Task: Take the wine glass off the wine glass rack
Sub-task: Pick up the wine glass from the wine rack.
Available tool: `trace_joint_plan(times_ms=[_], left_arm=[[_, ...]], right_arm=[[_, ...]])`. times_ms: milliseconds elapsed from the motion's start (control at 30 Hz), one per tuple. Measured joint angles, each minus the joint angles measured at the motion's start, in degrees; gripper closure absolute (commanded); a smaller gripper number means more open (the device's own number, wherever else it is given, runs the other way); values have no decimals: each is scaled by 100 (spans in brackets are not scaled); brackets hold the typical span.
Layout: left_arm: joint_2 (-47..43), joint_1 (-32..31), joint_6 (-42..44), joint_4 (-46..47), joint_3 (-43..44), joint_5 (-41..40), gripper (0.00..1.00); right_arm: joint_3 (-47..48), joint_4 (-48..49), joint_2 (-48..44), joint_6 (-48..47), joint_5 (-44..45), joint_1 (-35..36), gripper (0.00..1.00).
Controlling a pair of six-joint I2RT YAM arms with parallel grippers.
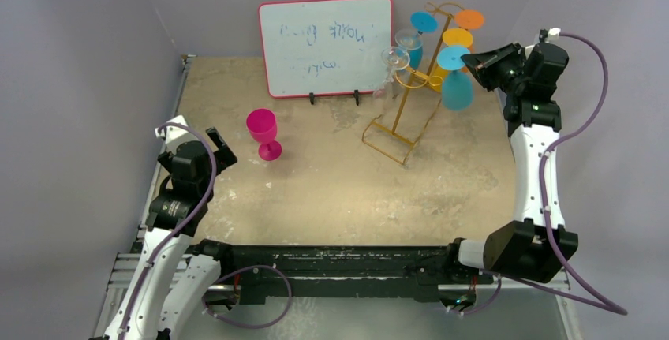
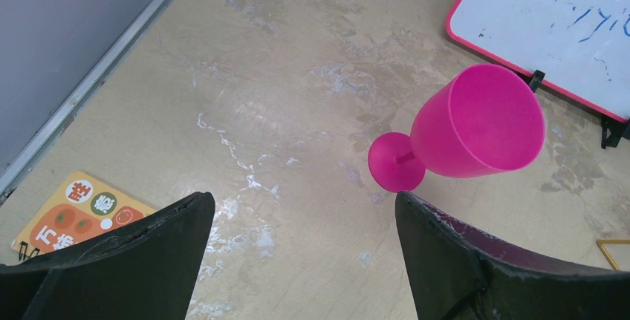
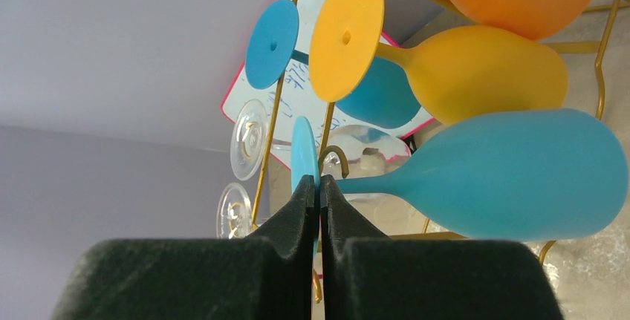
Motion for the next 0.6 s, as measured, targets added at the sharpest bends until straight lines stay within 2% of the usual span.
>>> trace_joint_plan(times_ms=[300, 600], left_arm=[[-2, 0, 0, 0, 0, 0, 9], [-48, 0, 0, 0, 0, 9, 9]], right_arm=[[-33, -160, -280, -177, 190, 0, 100], [-625, -229, -1307, -713, 599, 0, 100]])
